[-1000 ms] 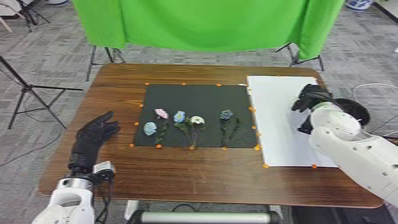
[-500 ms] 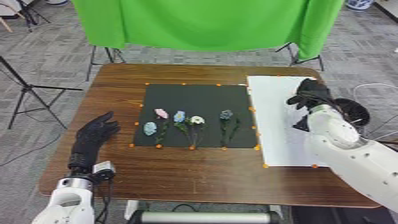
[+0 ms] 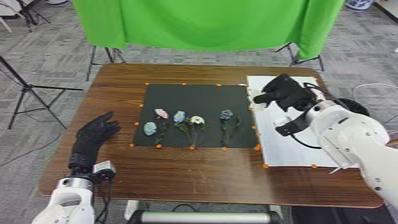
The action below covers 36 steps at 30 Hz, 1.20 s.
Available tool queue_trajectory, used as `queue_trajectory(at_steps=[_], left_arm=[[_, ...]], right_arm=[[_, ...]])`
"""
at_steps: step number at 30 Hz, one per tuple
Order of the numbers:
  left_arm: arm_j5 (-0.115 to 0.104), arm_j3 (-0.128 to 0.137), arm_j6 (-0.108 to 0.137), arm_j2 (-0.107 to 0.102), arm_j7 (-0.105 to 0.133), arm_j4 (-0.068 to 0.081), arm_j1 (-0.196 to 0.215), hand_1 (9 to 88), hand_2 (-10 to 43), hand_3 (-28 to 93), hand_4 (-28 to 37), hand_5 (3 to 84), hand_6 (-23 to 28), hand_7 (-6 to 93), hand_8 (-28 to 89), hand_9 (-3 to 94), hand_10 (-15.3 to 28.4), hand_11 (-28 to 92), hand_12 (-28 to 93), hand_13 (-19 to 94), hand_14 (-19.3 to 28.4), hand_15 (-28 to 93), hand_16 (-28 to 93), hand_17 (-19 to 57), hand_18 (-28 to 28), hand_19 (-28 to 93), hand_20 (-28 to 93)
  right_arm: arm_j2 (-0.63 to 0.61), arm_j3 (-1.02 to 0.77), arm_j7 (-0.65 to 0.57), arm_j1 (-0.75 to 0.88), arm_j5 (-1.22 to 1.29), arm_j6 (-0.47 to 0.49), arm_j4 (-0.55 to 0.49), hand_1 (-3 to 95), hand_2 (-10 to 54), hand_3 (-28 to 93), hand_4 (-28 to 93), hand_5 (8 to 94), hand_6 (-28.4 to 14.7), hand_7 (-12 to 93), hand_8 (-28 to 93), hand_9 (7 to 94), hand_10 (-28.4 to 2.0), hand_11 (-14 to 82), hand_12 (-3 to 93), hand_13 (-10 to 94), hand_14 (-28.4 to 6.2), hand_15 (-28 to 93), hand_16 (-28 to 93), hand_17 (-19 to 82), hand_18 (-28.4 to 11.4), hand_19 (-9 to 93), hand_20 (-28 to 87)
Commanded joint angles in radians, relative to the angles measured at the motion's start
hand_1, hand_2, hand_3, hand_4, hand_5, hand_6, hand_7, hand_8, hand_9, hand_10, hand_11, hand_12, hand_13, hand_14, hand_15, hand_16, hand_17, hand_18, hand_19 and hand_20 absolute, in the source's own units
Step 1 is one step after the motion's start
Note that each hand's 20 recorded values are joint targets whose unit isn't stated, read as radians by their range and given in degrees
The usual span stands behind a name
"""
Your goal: Arrange flowers
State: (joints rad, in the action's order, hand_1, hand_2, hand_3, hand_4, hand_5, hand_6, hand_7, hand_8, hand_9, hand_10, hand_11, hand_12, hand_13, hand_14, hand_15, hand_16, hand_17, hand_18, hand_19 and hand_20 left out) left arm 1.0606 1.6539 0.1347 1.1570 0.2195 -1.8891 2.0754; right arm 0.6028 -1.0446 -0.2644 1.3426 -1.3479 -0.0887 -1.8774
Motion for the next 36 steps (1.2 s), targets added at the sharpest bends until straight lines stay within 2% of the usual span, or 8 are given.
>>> queue_trajectory(at_steps=[1, 10, 11, 12, 21, 32, 36], left_arm=[[-0.006, -0.011, -0.015, 0.005, -0.012, 0.014, 0.004, 24.9, -6.3, 71, -24.0, 43.0, 1.6, 15.0, -8, 47.1, 12.3, 20, 11, 37, 16.7, 26, 1, 3.9, 15.4, 15, 21], [-0.007, -0.011, -0.014, 0.008, -0.008, 0.013, 0.008, 24.9, -6.4, 71, -24.0, 43.2, 1.8, 14.9, -8, 47.1, 12.3, 20, 11, 37, 16.8, 26, 1, 3.9, 15.4, 15, 21], [-0.006, -0.014, -0.019, 0.007, -0.015, 0.017, 0.001, 24.8, -6.4, 71, -24.0, 43.2, 1.8, 14.9, -8, 47.1, 12.3, 20, 11, 37, 16.8, 26, 1, 3.8, 15.4, 15, 21], [-0.007, -0.012, -0.016, 0.008, -0.012, 0.014, 0.007, 24.8, -6.4, 71, -23.9, 43.2, 1.7, 15.0, -8, 47.1, 12.3, 20, 11, 37, 16.8, 26, 1, 3.8, 15.4, 15, 21], [-0.006, -0.01, -0.02, 0.006, -0.011, 0.014, 0.009, 24.8, -6.4, 71, -24.0, 43.2, 1.7, 14.9, -8, 47.1, 12.3, 20, 11, 37, 16.7, 26, 1, 3.8, 15.4, 15, 21], [-0.005, -0.008, -0.026, 0.002, -0.019, 0.015, 0.008, 24.9, -6.4, 71, -23.8, 43.5, 1.7, 15.3, -8, 47.2, 12.3, 20, 11, 37, 16.8, 26, 1, 3.8, 15.4, 15, 21], [-0.006, -0.007, -0.025, 0.001, -0.019, 0.014, 0.01, 24.8, -6.5, 71, -23.8, 43.7, 1.8, 15.3, -8, 47.1, 12.3, 20, 11, 37, 16.7, 26, 1, 3.7, 15.5, 15, 21]], right_arm=[[0.055, 0.061, 0.026, 0.024, -0.066, -0.011, 0.034, 63.3, -9.5, 62, -21, 78.3, 1.0, 25, 5, 88.6, -9.6, 7.1, 38.3, 92, 0.0, 71, 30, 68, -14.5, 93, 69], [0.079, 0.099, 0.024, 0.004, -0.115, -0.004, 0.056, 62.1, -9.5, 63, -22, 77.2, 1.5, 27, 5, 88.1, -9.2, 6.4, 37.5, 92, -0.1, 71, 30, 67, -14.3, 93, 69], [0.079, 0.094, 0.018, 0.015, -0.127, -0.003, 0.053, 62.0, -9.5, 63, -22, 77.1, 1.6, 27, 5, 88.1, -9.1, 6.4, 37.5, 92, -0.1, 71, 30, 67, -14.3, 93, 69], [0.082, 0.102, 0.021, 0.01, -0.137, 0.005, 0.056, 61.7, -9.5, 63, -22, 77.0, 1.6, 27, 5, 87.9, -9.2, 6.4, 37.6, 91, -0.1, 71, 30, 67, -14.3, 93, 70], [0.08, 0.107, 0.004, 0.011, -0.152, 0.056, 0.056, 59.8, -9.5, 64, -21, 73.9, 2.8, 30, 4, 85.4, -9.4, 5.7, 37.4, 89, -0.6, 72, 30, 65, -14.6, 93, 70], [0.062, 0.12, 0.02, 0.019, -0.245, -0.007, 0.057, 56.3, -9.5, 63, -19, 76.1, 3.9, 27, 2, 83.1, -10.0, 7.0, 35.3, 87, -1.3, 73, 30, 63, -14.6, 93, 69], [0.062, 0.11, 0.022, 0.027, -0.283, 0.009, 0.051, 56.0, -9.5, 63, -19, 76.6, 3.9, 27, 2, 83.5, -9.8, 6.7, 35.5, 87, -1.3, 73, 30, 63, -14.8, 93, 69]])
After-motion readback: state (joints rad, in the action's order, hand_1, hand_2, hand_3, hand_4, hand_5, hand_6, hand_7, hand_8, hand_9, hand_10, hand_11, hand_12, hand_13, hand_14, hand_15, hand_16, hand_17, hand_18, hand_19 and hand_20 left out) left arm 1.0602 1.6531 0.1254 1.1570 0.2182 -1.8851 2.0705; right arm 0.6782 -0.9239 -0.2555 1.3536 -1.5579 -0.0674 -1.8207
